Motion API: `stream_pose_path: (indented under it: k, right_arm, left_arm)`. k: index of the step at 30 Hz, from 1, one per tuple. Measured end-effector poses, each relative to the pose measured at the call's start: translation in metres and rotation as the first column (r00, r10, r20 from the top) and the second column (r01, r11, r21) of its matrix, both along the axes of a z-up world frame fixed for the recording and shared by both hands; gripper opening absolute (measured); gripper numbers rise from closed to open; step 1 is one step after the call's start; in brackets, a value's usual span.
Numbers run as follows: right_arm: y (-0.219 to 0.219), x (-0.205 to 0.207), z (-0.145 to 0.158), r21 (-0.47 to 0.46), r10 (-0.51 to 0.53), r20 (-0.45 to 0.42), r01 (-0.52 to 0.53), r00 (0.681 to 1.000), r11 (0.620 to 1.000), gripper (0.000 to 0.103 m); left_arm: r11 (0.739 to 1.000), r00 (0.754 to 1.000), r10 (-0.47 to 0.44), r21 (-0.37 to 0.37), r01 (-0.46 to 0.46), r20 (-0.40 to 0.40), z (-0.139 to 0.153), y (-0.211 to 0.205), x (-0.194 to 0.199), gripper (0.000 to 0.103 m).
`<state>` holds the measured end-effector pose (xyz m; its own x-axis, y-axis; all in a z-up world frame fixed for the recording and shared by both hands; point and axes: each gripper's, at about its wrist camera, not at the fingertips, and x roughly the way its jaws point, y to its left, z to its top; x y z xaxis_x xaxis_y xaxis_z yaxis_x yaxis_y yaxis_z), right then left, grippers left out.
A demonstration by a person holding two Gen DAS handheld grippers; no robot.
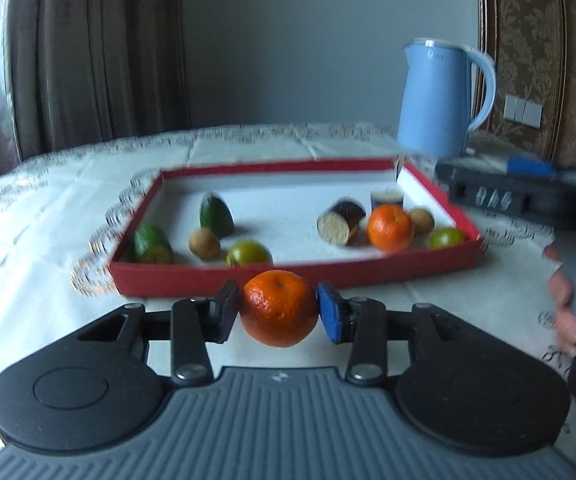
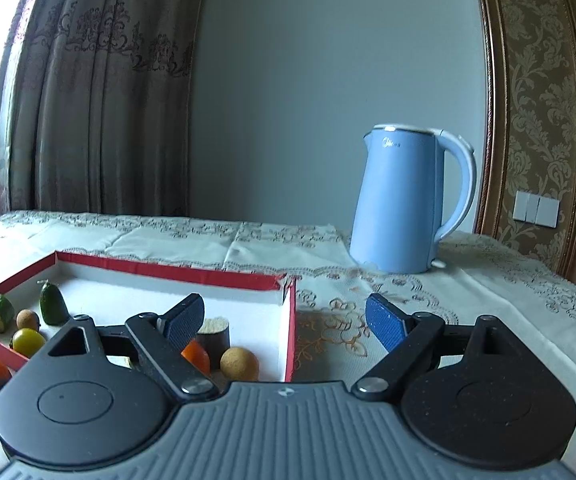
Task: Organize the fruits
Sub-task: 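Close the left gripper on the orange and lift it, then carry the orange into the tray and open the left gripper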
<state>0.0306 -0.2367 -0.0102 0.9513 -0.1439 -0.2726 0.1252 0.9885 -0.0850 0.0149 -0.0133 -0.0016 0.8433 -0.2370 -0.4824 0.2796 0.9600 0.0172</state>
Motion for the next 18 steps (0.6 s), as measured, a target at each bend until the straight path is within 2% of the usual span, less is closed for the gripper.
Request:
stream_pose_path:
  k: [6,10,18]
  right_arm:
    - [0.001,0.001,-0.001,-0.007,-0.008,-0.002,0.008,1.0,1.0,0.088]
    - [0.0,0.0,-0.001,-0.006,-0.008,-0.001,0.008,1.0,1.0,0.088]
    - [0.001,0.001,-0.001,-0.004,-0.003,0.002,0.003,1.0,1.0,0.088]
  left_arm:
    - [1.0,0.998,0.003,-0.011,-0.003,0.062,0.029,0.0,0.017,0.039]
    - [1.0,1.0,0.001,0.01,-0.001,0.03,0.032,-0.011,0.048,0.039]
    - [0.998,0.999,0.015,0.057,-0.012,-0.052,0.008,-0.026,0.096,0.039]
